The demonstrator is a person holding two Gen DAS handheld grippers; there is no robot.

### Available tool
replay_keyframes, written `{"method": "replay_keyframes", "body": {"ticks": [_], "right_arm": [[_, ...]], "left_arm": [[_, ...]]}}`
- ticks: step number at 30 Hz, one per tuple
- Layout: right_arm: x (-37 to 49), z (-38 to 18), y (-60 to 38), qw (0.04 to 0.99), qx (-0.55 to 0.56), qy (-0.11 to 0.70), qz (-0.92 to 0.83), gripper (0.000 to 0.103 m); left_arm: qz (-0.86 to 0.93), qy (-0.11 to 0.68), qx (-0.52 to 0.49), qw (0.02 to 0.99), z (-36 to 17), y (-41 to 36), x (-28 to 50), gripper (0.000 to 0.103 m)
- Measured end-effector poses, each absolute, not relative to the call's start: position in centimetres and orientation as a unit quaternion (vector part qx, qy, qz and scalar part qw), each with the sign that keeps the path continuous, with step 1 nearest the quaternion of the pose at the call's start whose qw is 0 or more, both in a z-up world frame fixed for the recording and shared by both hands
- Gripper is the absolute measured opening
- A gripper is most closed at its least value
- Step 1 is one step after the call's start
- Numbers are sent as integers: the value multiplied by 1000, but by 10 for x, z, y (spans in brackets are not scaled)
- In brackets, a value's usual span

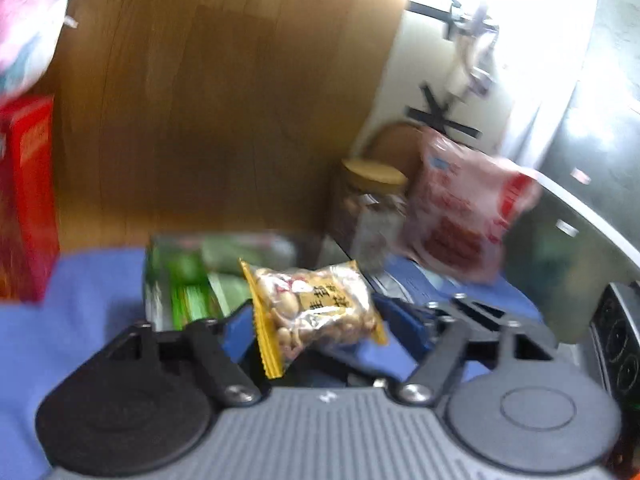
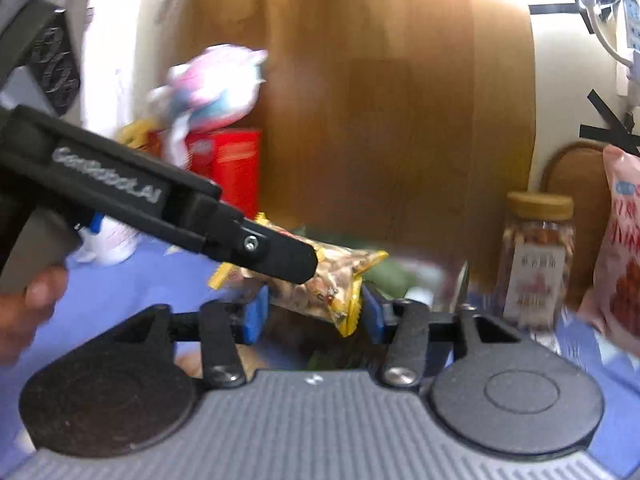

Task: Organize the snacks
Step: 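Carry the peanut bag over the black tin and release it, then grasp the golden wrapped pastry packet with the left tool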

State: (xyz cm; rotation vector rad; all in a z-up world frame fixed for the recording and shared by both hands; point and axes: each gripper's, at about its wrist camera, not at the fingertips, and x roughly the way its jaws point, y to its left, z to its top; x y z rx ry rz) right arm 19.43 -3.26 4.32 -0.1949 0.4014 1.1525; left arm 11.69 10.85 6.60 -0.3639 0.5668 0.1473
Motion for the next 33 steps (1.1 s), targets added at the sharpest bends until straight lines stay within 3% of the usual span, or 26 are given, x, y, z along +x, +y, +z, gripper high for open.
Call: {"method": "replay_keyframes", "body": {"ticks": [3, 8, 13, 14, 15, 17, 18, 19, 26, 31, 33], "right_arm": [[207, 38, -34, 827, -66, 219, 513, 69], [170, 6, -79, 712, 29, 337, 615, 65], [106, -15, -84, 650, 1, 379, 659, 65], [93, -16, -81, 647, -28, 370, 666, 65], [77, -12, -79, 645, -55, 363, 670, 61], [60, -12, -74, 658, -101, 340, 665, 51], [56, -12, -74, 664, -116, 329, 662, 36], [56, -13, -74, 666, -117, 329, 658, 31], [63, -11, -114, 702, -91, 346, 616, 33], [72, -8, -139, 719, -74, 341, 601, 54], [74, -8, -137, 717, -84, 333, 607, 55]], "left_arm": [[117, 293, -192, 929, 66, 130, 113, 74], [121, 270, -224, 929, 39, 149, 21, 82], [130, 307, -269, 903, -4, 154, -31, 83], [131, 315, -275, 899, -12, 153, -35, 78], [128, 324, -283, 894, -19, 152, -37, 65], [135, 329, -288, 889, -29, 147, -45, 58], [131, 331, -297, 886, -32, 144, -46, 56], [119, 330, -311, 883, -34, 142, -45, 56], [102, 318, -275, 902, -21, 105, -4, 66], [110, 302, -291, 901, -9, 110, -27, 76], [102, 315, -288, 899, -8, 105, -38, 76]]}}
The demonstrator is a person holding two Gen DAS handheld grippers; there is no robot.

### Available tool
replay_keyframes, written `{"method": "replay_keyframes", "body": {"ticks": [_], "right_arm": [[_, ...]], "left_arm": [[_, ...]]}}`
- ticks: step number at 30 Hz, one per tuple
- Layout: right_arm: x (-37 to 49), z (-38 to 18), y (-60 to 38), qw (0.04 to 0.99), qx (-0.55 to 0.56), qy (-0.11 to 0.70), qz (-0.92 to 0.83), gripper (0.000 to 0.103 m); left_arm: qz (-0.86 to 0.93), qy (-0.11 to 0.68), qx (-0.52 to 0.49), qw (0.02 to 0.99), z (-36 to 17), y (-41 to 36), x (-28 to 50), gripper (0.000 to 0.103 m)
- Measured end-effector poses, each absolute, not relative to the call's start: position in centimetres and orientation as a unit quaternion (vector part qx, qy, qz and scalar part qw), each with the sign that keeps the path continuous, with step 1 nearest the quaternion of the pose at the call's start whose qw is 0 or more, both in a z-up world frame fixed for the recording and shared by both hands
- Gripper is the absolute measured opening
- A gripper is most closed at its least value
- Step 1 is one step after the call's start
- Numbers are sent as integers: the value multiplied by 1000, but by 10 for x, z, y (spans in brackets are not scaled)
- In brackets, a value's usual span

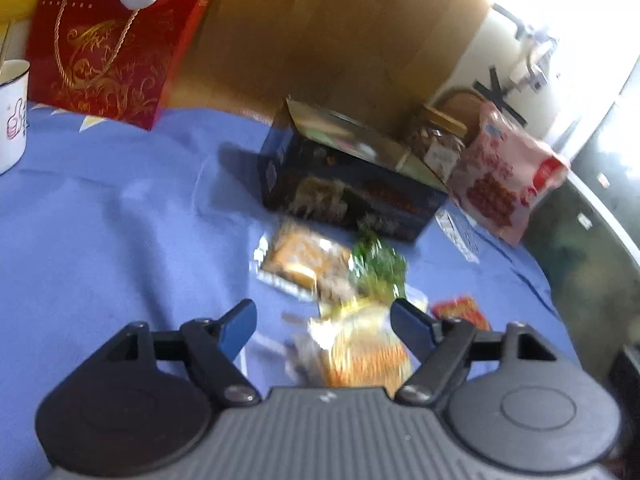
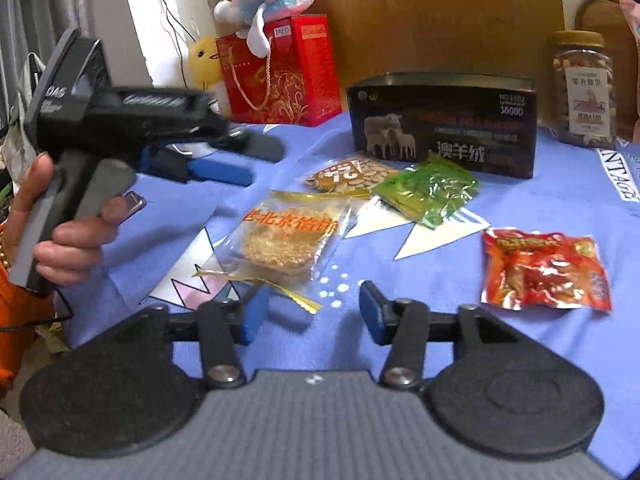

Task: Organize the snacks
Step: 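Grasp the golden wrapped pastry packet with the left tool, then carry the pastry packet over the black tin and release it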

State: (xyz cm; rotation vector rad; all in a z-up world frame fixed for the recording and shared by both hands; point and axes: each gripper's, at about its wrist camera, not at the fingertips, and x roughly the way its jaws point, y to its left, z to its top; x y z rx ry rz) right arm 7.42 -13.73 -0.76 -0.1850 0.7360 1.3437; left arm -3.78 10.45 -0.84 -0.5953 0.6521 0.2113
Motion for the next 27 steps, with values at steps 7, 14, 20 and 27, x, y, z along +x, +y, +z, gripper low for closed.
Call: {"method": "replay_keyframes", "body": {"ticks": [7, 14, 20, 27], "right_arm": [[71, -16, -105, 688, -121, 311, 644, 54], [83, 20, -101, 735, -75, 238, 630, 45], [155, 56, -49, 769, -49, 212, 601, 45], [218, 35, 14, 769, -63, 281, 570, 50]], "left_arm": [[83, 352, -271, 892, -32, 80, -30, 54], [67, 295, -268, 914, 18, 95, -13, 47], [82, 257, -246, 931, 61, 138, 66, 48], [192, 302, -160, 920, 44, 159, 133, 55]]}}
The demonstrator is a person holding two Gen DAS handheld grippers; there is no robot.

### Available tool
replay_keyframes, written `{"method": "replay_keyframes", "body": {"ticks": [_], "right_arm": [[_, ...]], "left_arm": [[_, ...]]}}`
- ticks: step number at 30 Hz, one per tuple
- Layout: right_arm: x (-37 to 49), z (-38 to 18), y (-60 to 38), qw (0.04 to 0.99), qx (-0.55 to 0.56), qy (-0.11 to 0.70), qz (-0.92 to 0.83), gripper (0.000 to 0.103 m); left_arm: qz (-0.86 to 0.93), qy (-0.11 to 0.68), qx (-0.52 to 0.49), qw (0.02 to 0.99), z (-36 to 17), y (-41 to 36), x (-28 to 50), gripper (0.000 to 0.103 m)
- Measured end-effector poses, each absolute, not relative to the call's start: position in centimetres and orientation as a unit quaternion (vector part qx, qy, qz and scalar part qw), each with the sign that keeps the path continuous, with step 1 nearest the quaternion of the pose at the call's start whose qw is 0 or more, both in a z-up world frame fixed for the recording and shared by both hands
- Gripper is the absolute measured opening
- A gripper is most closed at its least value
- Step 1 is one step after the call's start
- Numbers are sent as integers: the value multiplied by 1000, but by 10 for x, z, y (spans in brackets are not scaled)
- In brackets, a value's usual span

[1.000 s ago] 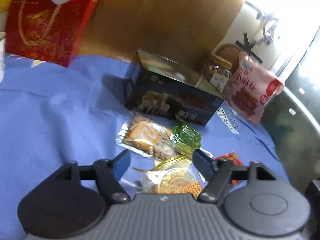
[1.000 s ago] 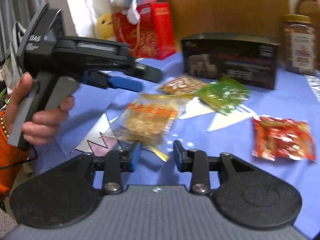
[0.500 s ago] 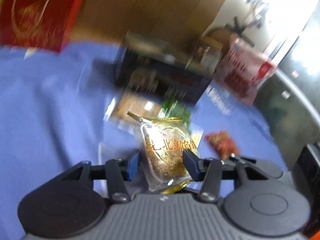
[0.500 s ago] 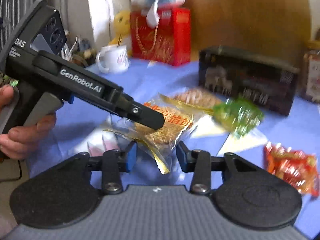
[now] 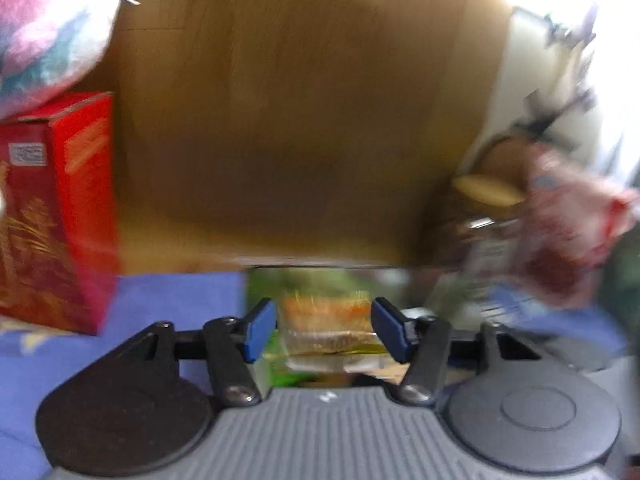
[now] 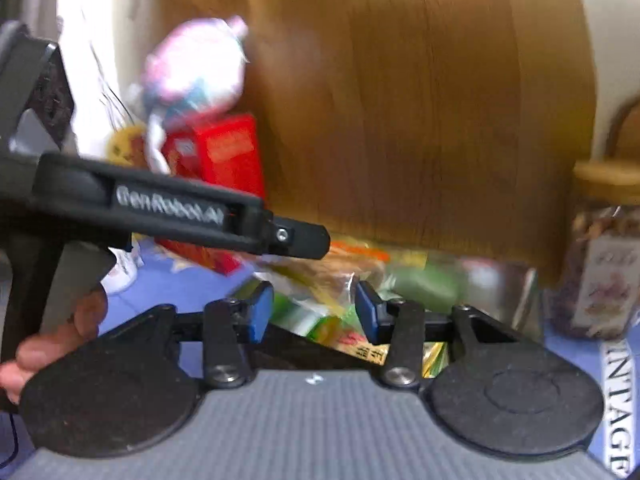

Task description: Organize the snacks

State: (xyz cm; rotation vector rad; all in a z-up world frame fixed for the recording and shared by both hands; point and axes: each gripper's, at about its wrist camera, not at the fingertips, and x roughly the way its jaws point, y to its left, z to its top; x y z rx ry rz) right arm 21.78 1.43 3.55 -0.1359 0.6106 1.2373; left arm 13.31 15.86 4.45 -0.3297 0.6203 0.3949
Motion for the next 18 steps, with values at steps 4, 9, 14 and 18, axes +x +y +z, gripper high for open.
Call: {"method": "replay_keyframes", "body": {"ticks": [4, 9, 14, 18], "right_arm": [[219, 40, -44, 781, 21, 274, 561, 51], [211, 8, -103, 752, 92, 357, 546, 61], [212, -25, -114, 731, 143, 435, 506, 59], [206, -23, -101, 749, 107, 423, 498, 56]], "left_arm": [[173, 249, -202, 931, 52, 160, 86, 57], [88, 239, -273, 928, 35, 144, 38, 67], [72, 313, -275, 906, -4, 124, 59, 67], [93, 312, -296, 898, -16, 136, 62, 67]]}}
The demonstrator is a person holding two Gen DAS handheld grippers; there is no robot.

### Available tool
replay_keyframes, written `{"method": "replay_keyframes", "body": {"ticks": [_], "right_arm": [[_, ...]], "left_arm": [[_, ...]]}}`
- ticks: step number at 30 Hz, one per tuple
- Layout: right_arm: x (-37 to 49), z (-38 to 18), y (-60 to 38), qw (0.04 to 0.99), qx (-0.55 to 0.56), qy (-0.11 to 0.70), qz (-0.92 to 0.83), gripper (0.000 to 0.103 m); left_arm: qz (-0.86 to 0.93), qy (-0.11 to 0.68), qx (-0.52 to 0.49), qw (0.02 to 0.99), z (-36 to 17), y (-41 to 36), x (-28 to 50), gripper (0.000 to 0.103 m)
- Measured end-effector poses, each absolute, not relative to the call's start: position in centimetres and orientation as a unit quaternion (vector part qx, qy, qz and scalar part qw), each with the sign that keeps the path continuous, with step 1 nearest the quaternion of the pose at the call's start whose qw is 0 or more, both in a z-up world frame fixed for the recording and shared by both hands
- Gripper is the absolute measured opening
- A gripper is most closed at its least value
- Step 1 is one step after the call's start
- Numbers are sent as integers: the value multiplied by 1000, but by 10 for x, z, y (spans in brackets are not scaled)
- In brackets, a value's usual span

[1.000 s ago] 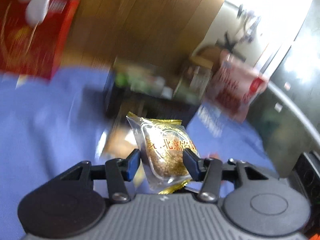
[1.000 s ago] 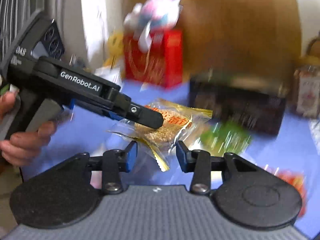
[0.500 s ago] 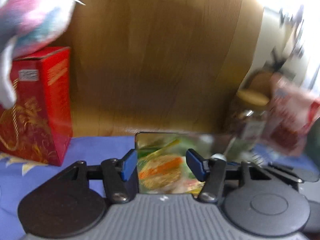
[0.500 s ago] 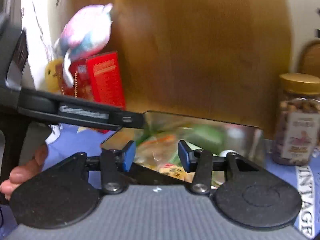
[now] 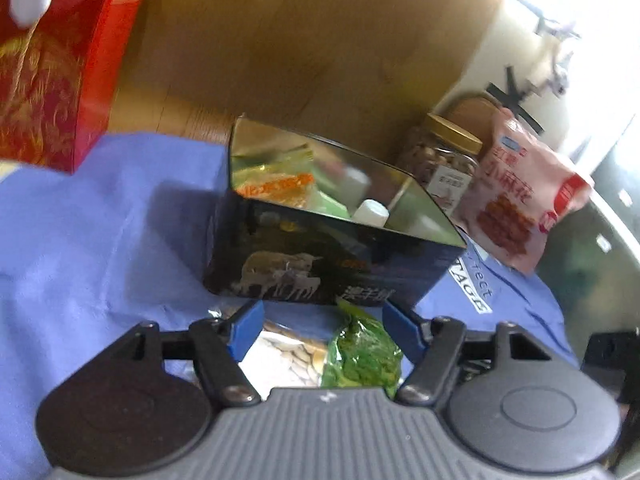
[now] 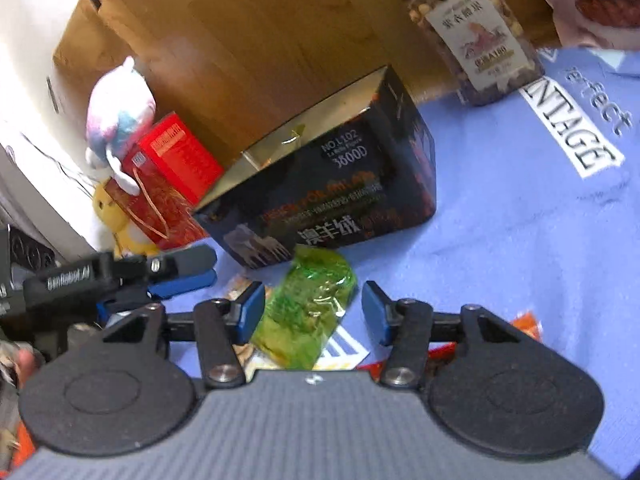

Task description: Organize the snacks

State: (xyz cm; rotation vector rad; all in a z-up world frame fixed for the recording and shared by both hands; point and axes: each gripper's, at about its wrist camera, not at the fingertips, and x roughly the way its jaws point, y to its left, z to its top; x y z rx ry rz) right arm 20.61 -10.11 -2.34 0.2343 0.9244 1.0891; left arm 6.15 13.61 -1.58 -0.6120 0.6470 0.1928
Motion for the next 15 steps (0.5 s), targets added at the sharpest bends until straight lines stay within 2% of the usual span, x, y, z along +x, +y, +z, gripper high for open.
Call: {"method": "replay_keyframes", "body": {"ticks": [4, 8, 11, 15], "right_arm": [[211, -32, -99, 758, 107, 419, 488, 56], [206, -34, -113, 740, 124, 431, 501, 51], [196, -33, -119, 747, 104, 418, 507, 49], [181, -19, -123, 771, 81, 381, 504, 51]], "left_arm": [[77, 344, -282, 892, -31, 124, 96, 64], [70, 355, -251, 898, -36, 107, 105, 58], [61, 361, -252, 896, -34, 105, 97, 57], [112, 325, -249, 905, -17, 127, 67, 61]]}}
